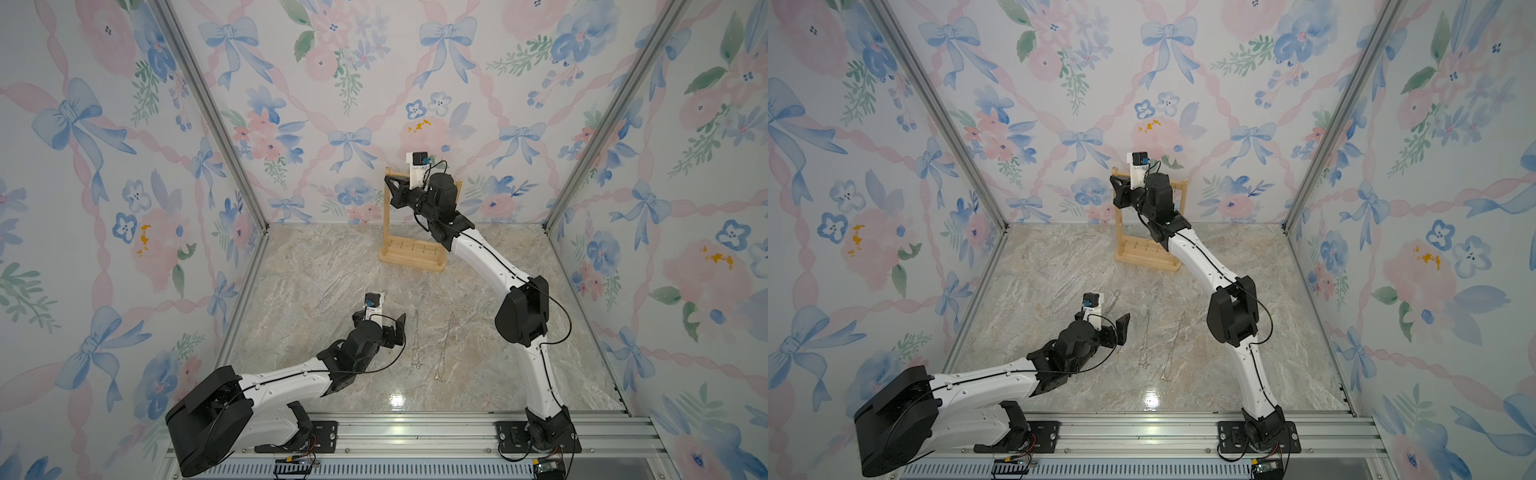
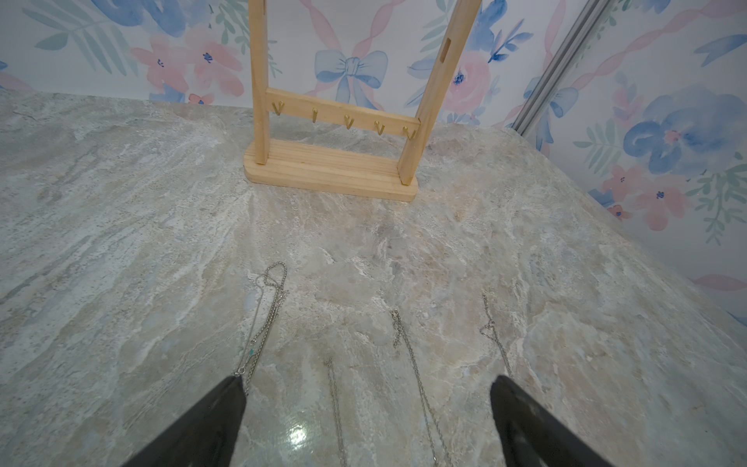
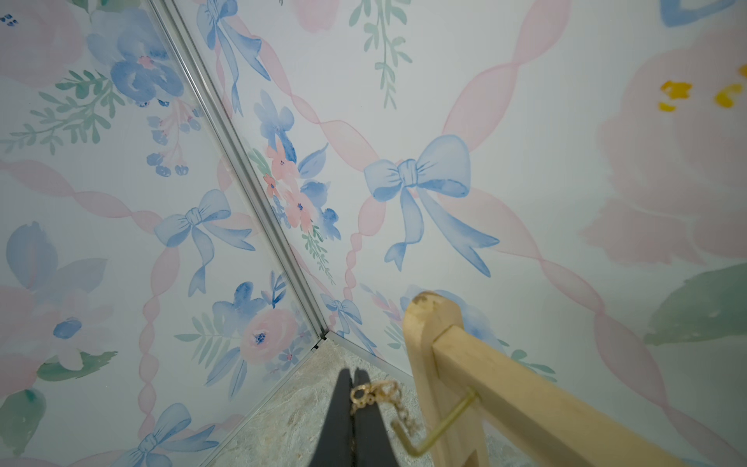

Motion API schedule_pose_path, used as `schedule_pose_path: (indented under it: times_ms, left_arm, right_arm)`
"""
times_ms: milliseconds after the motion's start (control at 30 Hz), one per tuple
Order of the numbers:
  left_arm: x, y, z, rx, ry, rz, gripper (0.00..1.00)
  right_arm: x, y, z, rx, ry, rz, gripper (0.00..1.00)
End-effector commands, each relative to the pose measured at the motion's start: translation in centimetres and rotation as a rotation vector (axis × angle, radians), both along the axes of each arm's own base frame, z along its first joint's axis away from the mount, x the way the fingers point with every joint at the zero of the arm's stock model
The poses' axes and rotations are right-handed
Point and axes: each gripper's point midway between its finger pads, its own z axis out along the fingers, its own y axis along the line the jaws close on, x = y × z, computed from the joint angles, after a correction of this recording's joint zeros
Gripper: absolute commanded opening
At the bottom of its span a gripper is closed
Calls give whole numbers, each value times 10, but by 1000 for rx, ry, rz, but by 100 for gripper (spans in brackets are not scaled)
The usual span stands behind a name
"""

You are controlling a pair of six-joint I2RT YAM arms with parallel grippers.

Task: Take the necklace off the jewelry display stand
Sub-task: Take off the necklace from the stand.

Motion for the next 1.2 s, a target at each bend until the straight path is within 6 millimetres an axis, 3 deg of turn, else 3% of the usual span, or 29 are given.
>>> schedule_pose_path:
  times_ms: [0, 267, 533, 767, 1167]
  left_arm:
    - [3, -3, 7, -4, -17, -10, 98]
    - [3, -3, 7, -4, -17, -8, 98]
    - [3, -2, 8, -6, -19, -5, 98]
    - [2, 3, 11, -16, -29, 12, 98]
    - [-7, 5, 28, -53, -87, -38, 98]
  right_arm:
    - [-18, -2, 42, 41, -38, 27, 0]
    - [-27, -2, 55, 52, -49, 47, 0]
    - [-51, -5, 70, 44, -64, 65, 0]
    - [-85, -26, 85, 38, -83, 54, 0]
    - [-156, -77, 79, 6, -61, 24, 0]
